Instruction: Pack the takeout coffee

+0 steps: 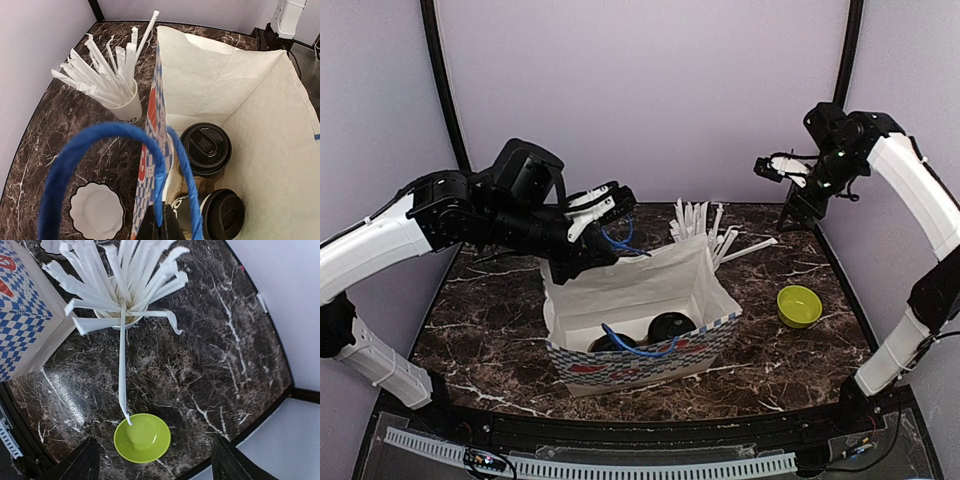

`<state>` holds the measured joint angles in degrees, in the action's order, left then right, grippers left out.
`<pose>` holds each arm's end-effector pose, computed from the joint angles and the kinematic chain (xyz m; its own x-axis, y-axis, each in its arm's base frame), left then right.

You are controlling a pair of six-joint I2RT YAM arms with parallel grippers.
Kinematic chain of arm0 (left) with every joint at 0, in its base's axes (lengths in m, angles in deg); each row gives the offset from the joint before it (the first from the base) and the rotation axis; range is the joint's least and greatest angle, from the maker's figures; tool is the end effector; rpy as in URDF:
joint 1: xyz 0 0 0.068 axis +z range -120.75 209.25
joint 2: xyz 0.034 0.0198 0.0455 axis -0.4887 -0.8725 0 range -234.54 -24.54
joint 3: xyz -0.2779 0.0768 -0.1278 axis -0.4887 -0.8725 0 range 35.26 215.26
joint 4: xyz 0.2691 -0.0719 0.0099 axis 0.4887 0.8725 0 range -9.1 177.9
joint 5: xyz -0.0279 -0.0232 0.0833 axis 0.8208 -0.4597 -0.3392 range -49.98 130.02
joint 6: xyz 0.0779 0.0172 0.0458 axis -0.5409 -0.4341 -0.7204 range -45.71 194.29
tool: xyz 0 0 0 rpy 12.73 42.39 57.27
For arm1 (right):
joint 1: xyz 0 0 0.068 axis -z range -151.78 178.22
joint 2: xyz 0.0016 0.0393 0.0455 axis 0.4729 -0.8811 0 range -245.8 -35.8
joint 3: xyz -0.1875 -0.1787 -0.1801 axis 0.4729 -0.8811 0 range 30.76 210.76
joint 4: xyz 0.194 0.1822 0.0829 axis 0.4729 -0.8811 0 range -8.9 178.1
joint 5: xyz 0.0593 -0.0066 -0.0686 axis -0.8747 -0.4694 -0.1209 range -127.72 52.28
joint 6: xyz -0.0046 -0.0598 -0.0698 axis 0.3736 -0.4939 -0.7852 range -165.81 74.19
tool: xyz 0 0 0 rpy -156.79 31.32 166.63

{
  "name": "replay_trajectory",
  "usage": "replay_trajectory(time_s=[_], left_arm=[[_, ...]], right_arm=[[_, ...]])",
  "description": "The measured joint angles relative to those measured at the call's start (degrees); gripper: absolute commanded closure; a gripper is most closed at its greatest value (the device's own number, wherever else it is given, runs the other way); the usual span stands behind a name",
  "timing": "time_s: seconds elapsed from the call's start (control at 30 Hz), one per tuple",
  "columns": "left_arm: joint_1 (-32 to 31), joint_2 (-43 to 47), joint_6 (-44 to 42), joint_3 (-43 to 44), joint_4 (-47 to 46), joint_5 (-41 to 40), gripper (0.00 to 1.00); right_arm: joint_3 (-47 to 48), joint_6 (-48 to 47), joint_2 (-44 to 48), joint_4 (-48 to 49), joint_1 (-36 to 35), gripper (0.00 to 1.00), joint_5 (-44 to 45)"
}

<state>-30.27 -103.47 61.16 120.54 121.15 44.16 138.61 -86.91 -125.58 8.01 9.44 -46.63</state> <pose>0.1702 -0.3011 0.4170 -0.0734 0.5714 -0.8174 0.9310 0.3331 0.1493 0.3022 0.1164 0.4226 -0.3756 -0.8137 -0.4436 -0.8411 0.5003 -0.2054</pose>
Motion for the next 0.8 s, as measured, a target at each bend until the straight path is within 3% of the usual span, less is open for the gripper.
replay_trajectory(time_s=[0.27, 0.47, 0.67, 0.8], left_arm=[[4.6, -1.2, -0.9, -0.2, -1.6, 1.0, 1.0], [7.0, -1.2, -1.2, -0.9, -3.0, 1.0, 0.86], [7.9, -1.3, -1.3, -1.0, -4.5, 0.7, 0.6], [8.0, -1.2, -1.3, -1.0, -4.9, 0.7, 0.54]], right_arm=[[-18.2, 1.1, 0.5, 10.3, 8.8, 0.25, -12.9], [-28.9, 6.1, 4.8, 21.6, 9.1, 0.28, -19.5], [-33.4, 10.1, 7.2, 30.3, 9.1, 0.46, -23.6], [-34.6, 10.9, 7.2, 32.8, 9.1, 0.62, -25.6]])
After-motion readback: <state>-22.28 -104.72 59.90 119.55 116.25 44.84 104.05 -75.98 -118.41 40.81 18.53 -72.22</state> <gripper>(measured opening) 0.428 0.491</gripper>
